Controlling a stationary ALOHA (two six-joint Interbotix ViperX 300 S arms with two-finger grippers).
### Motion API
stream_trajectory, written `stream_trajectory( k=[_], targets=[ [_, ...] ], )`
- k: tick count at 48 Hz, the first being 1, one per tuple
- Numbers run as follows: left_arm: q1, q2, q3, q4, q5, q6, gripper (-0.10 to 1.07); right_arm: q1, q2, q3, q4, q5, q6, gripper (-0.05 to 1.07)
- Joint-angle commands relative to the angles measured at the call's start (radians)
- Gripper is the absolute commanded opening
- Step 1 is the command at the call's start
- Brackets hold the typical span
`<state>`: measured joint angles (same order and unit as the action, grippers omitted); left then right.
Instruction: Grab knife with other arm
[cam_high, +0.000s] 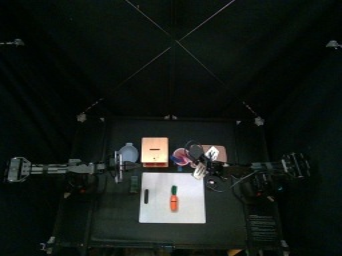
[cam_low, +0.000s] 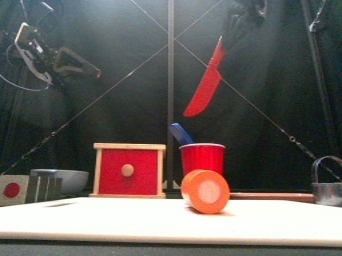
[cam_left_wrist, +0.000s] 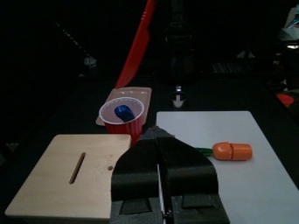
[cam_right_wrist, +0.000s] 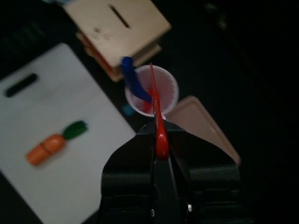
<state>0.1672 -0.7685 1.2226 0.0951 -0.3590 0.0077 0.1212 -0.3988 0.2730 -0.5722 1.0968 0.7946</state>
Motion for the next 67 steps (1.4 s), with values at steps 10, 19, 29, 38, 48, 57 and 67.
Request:
stream_trajectory(
  k=[10, 19, 29, 38, 48, 57, 67],
  targets=[
    [-0.011, 0.057, -0.061, 0.006, -0.011, 0.003, 0.11, -0.011, -0.261, 0.426, -0.032, -0.687, 0.117, 0.45],
    [-0.026, 0.114, -0.092, 0.011, -0.014, 0.0, 0.26, -0.106, -0.318, 0.638, -0.132, -1.109, 0.115, 0.45],
    [-0.129, 0.199, -0.097, -0.011, -0.141, -0.008, 0.64, -0.199, -0.291, 0.713, -0.193, -1.292, 0.103, 0.45],
    [-0.221, 0.333, -0.11, -0.133, -0.316, -0.008, 0.96, -0.225, -0.275, 0.719, -0.259, -1.321, 0.104, 0.45],
    [-0.245, 0.532, -0.195, -0.258, -0.4, 0.005, 1.03, -0.236, -0.259, 0.719, -0.265, -1.33, 0.104, 0.45],
    [-0.245, 0.664, -0.299, -0.238, -0.426, 0.005, 1.0, -0.241, -0.253, 0.724, -0.264, -1.33, 0.104, 0.45],
    [-0.244, 0.695, -0.334, -0.224, -0.426, 0.003, 0.85, -0.242, -0.255, 0.732, -0.264, -1.33, 0.106, 0.45]
  ],
)
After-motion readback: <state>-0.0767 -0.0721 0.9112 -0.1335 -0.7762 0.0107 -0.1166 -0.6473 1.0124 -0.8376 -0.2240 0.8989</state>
